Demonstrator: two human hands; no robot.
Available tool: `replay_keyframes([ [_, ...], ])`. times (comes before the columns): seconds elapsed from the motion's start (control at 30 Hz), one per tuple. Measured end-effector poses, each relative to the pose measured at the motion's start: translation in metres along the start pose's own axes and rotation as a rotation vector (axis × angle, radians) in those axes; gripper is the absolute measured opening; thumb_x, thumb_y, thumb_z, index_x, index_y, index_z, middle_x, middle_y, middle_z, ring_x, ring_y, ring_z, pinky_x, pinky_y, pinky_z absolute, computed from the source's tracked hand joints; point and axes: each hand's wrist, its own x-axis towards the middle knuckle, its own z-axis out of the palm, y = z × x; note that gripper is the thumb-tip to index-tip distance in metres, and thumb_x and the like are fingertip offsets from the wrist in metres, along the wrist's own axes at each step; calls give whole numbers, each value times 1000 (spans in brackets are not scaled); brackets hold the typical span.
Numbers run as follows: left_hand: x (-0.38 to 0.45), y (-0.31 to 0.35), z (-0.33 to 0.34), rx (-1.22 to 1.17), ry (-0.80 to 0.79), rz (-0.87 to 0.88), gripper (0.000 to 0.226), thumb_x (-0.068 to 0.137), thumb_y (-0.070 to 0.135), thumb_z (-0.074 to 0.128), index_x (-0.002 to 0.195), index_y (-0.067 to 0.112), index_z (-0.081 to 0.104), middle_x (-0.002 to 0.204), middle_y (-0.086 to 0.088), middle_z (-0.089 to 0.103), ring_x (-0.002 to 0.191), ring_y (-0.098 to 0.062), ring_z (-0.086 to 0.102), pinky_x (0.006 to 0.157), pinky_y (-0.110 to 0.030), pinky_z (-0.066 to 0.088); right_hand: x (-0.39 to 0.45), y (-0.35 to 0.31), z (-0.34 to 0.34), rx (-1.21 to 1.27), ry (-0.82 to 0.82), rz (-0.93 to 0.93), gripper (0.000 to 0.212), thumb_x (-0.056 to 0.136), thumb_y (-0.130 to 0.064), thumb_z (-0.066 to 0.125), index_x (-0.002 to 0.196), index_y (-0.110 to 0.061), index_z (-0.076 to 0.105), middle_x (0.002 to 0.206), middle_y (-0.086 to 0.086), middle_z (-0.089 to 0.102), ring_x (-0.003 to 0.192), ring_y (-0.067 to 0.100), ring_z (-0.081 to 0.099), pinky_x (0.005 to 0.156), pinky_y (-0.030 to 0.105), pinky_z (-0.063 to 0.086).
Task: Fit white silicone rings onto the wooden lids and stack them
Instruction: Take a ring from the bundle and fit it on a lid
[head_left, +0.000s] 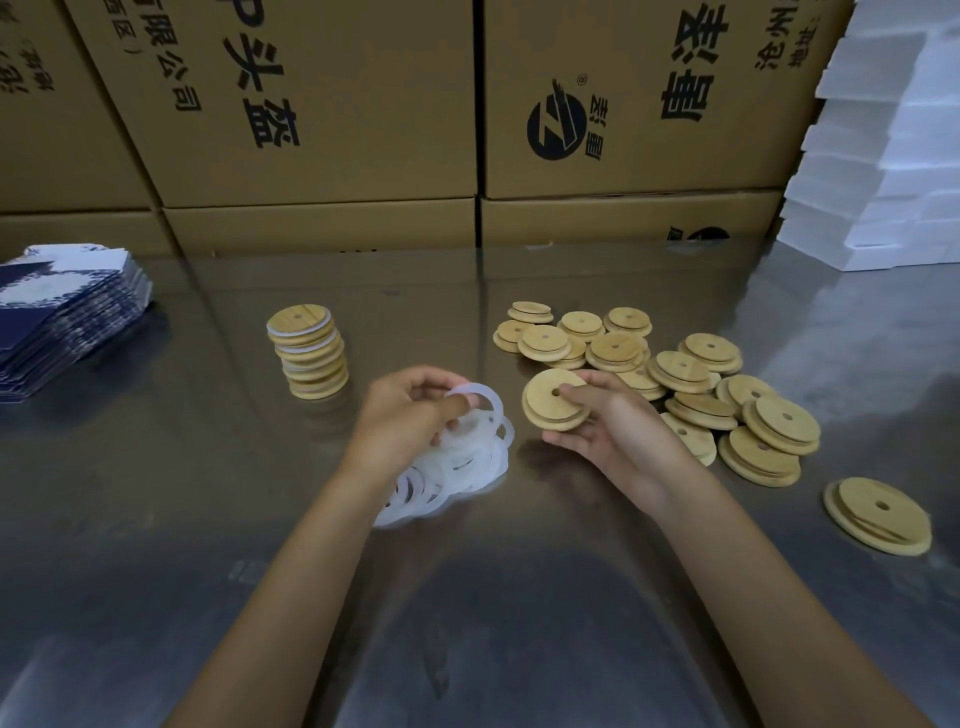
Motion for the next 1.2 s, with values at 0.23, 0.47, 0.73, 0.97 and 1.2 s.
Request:
replay_keyframes([
  [0.23, -20, 14, 13, -249, -396, -76, 17, 86, 9, 70, 99, -1, 74, 85, -16, 71, 73, -22, 67, 60, -23, 55, -8, -3, 7, -52, -277, 80, 47, 102, -37, 50, 129, -1, 61, 116, 19, 72, 103, 31, 69, 95, 46, 56],
  [0.47, -19, 10, 21, -103, -199, 65, 10, 89, 2, 66, 87, 5, 76, 82, -16, 74, 73, -23, 71, 76, -29, 61, -14, 3, 13, -181, -457, 85, 45, 96, -42, 58, 120, -5, 66, 107, 15, 71, 102, 25, 70, 93, 38, 55],
  [0.73, -17, 0, 24, 263, -231, 223, 20, 80, 5, 68, 81, 24, 73, 70, 9, 62, 60, -3, 52, 62, -15, 46, -11, 8, 14, -86, -327, 69, 34, 99, -20, 56, 126, -1, 62, 119, 22, 69, 110, 32, 68, 93, 39, 57],
  [0.97, -25, -12, 37, 843, -383, 519, 12, 85, 29, 72, 94, 22, 75, 97, 11, 61, 94, -3, 49, 81, -23, 46, -7, 5, 9, -49, -144, 58, 36, 98, -23, 58, 129, -5, 60, 120, 20, 71, 108, 29, 71, 93, 37, 57],
  [1.2, -28, -12, 37, 758, -351, 518, 5, 83, 20, 66, 79, 23, 66, 79, 17, 53, 82, 8, 46, 65, -8, 36, -7, 4, 8, -72, -160, 33, 36, 99, -27, 56, 128, -6, 61, 119, 19, 72, 112, 30, 69, 101, 41, 54],
])
